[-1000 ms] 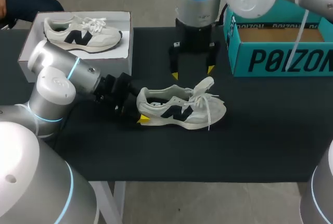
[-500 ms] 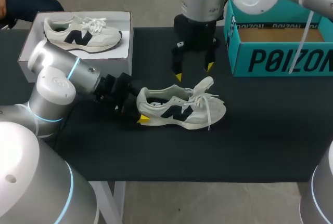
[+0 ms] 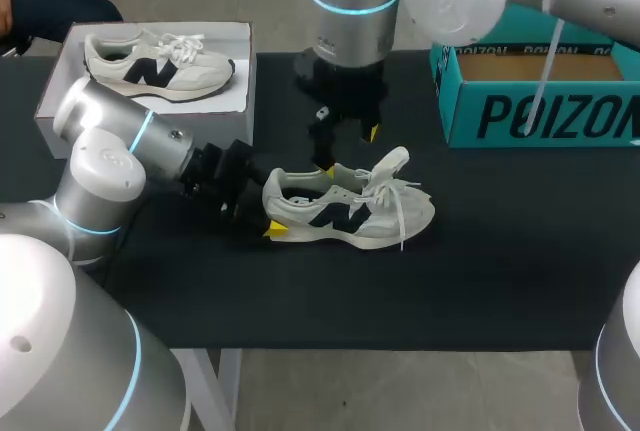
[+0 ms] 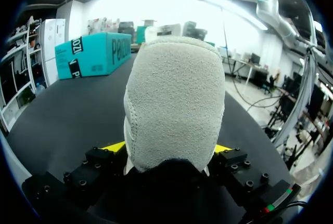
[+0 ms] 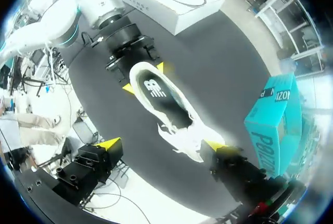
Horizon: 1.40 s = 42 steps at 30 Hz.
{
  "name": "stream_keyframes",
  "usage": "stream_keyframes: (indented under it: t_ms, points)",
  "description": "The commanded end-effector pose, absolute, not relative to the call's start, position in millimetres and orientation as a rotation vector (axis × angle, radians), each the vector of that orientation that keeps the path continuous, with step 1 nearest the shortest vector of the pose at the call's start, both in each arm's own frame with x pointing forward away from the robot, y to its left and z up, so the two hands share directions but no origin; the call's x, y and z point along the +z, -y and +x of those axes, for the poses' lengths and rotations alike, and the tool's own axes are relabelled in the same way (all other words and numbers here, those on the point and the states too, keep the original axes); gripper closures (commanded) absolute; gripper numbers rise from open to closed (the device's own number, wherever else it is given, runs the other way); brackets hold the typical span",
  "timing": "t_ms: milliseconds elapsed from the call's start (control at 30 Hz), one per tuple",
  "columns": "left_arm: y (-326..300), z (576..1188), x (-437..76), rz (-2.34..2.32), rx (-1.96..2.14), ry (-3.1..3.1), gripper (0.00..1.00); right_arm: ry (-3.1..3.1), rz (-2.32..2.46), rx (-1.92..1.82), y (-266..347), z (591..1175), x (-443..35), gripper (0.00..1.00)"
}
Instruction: Take the shoe out of the shoebox, open the shoe tongue, remove and reinsert the insole, then place the shoe into the shoebox
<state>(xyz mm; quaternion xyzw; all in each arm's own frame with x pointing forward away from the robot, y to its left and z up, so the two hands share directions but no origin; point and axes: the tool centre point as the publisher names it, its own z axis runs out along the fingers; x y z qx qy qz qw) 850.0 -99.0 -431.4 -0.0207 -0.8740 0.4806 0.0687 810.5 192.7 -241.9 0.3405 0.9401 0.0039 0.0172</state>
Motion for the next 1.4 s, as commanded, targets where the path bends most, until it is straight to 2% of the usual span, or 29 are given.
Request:
stream_keyframes:
  t_ms: [33,67,667,1400]
  points:
    - [99.8,849.5,-431.7,-0.064,1.443,2.634,1.00,-2.964,0.989,-0.061,-210.7,819.8,-249.7,0.95]
    - [99.8,849.5,-431.7,-0.064,1.443,2.634,1.00,-2.972,0.969,-0.061,-212.4,819.7,-251.1,1.00]
    - [99.8,849.5,-431.7,-0.064,1.443,2.634,1.00,-3.071,0.563,-0.012,-216.7,808.9,-255.7,1.00]
    - [99.8,849.5,-431.7,-0.064,1.443,2.634,1.00,-3.060,0.573,-0.041,-216.3,808.3,-256.3,1.00]
